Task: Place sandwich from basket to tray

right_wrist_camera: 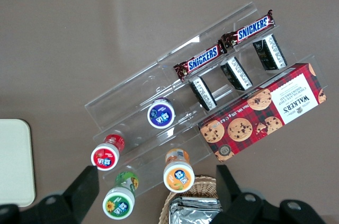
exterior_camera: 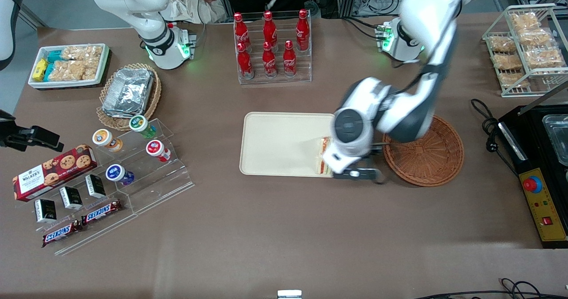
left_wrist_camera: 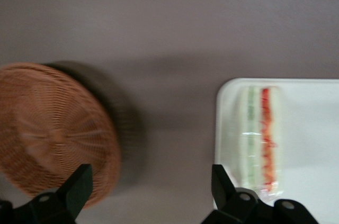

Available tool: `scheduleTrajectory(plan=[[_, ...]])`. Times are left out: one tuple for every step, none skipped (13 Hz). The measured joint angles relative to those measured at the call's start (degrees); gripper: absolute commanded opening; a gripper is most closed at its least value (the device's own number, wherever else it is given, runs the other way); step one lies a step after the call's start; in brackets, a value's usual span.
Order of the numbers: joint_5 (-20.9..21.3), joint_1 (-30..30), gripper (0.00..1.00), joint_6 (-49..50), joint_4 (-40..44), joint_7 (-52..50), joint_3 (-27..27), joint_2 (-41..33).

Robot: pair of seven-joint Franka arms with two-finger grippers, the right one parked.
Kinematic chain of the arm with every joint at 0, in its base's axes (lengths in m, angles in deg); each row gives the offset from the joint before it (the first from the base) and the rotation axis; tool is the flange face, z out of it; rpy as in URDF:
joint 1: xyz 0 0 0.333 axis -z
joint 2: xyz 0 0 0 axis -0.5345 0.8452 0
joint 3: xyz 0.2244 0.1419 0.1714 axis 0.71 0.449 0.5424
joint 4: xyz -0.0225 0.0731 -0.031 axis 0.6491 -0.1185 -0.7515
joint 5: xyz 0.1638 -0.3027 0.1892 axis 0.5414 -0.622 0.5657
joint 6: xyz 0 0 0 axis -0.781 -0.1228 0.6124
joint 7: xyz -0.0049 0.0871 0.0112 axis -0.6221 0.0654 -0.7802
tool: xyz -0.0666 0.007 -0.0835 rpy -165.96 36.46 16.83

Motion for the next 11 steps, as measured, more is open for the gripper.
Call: scheduleTrajectory(plan=[[0.0, -2.56, 1.0, 0.88, -0.07, 2.19, 0.04, -2.0], [-0.01, -5.03, 1.0, 1.41, -0.17, 4.5, 0.08, -3.64], [-0.17, -7.57, 1.0, 1.75, -0.38, 7.02, 0.1, -5.13], [-0.6, -10.03, 1.0, 1.8, -0.83, 9.63, 0.1, -6.63], [-1.13, -12.19, 1.0, 1.67, -1.74, 11.82, 0.09, -8.45], [-1.47, -13.93, 1.0, 1.03, -3.27, 13.29, 0.08, -10.71], [-1.89, -15.3, 1.0, -1.1, -5.59, 14.23, 0.15, -13.34], [-2.48, -16.27, 1.0, -4.57, -8.63, 14.66, 0.68, -16.22], [-3.2, -16.65, 1.0, -8.06, -11.83, 14.91, 2.06, -19.02], [-3.77, -16.81, 1.0, -10.27, -14.23, 15.7, 3.76, -21.27], [-4.06, -16.94, 1.0, -11.22, -15.21, 17.1, 5.01, -22.59]])
